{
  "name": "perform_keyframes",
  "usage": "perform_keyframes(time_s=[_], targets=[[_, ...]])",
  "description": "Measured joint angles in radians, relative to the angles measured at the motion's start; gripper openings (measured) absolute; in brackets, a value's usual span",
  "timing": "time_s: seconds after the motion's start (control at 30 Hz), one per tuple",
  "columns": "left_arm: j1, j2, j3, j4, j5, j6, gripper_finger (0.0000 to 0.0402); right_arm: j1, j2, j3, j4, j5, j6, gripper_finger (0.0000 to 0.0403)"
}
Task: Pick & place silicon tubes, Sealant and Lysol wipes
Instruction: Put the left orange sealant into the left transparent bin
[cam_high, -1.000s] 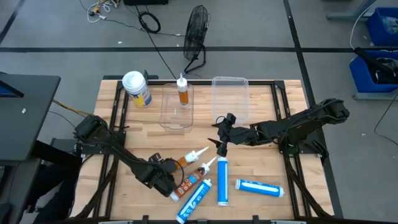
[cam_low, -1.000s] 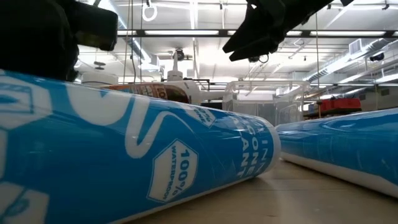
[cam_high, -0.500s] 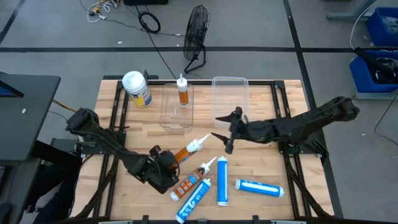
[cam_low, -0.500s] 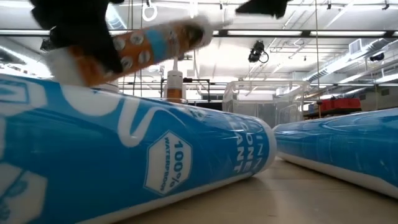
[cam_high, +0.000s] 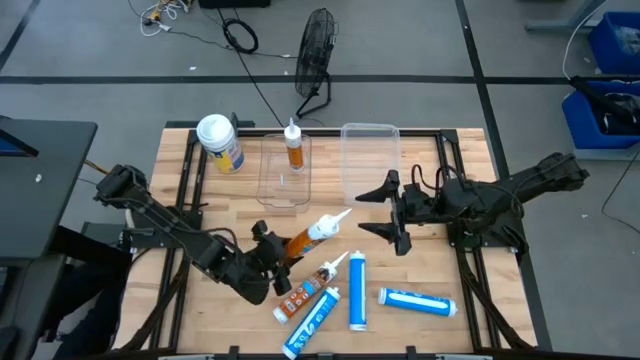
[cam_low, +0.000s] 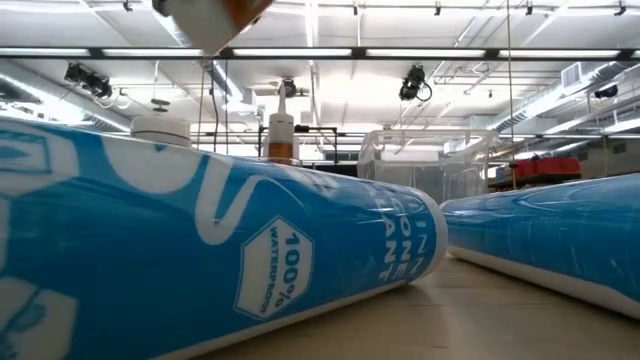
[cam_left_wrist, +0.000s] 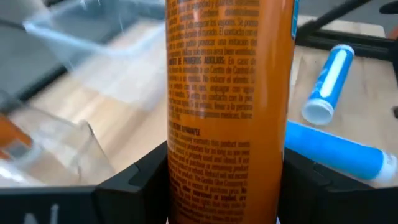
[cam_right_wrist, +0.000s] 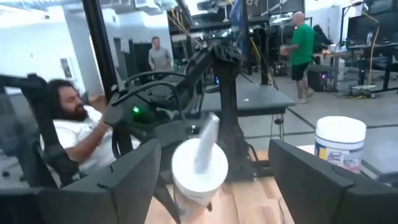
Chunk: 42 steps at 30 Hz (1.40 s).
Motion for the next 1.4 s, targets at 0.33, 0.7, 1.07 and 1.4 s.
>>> perform_keyframes(time_s=[0.33, 0.7, 1.07, 1.4], targets=[[0.057, 0.001, 0.000, 0.151, 0.026, 0.170, 0.0214, -0.008, 0.007, 0.000, 0.125, -0.156, -0.003, 0.0304], [0.098, 0.001, 0.000, 0.221, 0.104, 0.224, 0.0213, -0.024, 0.017, 0.000, 0.151, -0.141, -0.006, 0.0248], [0.131, 0.001, 0.000, 0.229, 0.149, 0.229, 0.0213, -0.025, 0.017, 0.000, 0.162, -0.135, -0.047, 0.0137], [0.143, 0.002, 0.000, 0.271, 0.176, 0.262, 0.0214, -0.028, 0.017, 0.000, 0.152, -0.139, -0.052, 0.0071]])
